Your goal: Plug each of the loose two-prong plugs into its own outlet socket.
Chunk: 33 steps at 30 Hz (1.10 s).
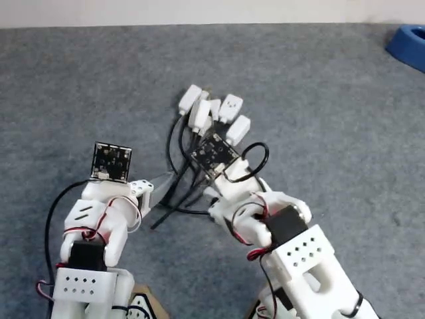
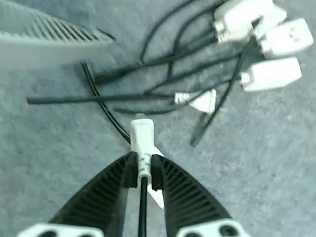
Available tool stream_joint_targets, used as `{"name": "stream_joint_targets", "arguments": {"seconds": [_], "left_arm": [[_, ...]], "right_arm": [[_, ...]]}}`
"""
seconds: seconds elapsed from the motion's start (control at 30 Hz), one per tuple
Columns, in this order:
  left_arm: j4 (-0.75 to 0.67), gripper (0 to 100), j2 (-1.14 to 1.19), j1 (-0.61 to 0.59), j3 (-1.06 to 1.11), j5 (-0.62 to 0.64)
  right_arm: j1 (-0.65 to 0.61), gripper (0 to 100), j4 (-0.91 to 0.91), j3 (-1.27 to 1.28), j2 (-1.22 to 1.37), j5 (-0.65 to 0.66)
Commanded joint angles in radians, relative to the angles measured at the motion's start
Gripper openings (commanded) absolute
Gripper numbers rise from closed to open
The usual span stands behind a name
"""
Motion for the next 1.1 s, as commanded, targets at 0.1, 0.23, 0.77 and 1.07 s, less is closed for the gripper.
{"name": "stream_joint_targets", "arguments": {"seconds": [0.1, 0.23, 0.77, 1.07], "left_arm": [[-0.025, 37, -0.004, -0.010, -0.008, 0.009], [-0.025, 37, -0.002, -0.007, -0.007, 0.009], [-0.026, 36, -0.002, -0.007, 0.001, 0.009], [-0.068, 36, -0.004, -0.010, 0.041, 0.005]], "right_arm": [[0.145, 0.8, 0.035, -0.045, 0.114, 0.043], [0.150, 0.8, 0.171, -0.243, 0.335, -0.041], [0.151, 0.8, 0.634, -0.794, 0.664, 0.135], [0.177, 0.8, 0.651, -0.794, 0.757, 0.084]]}}
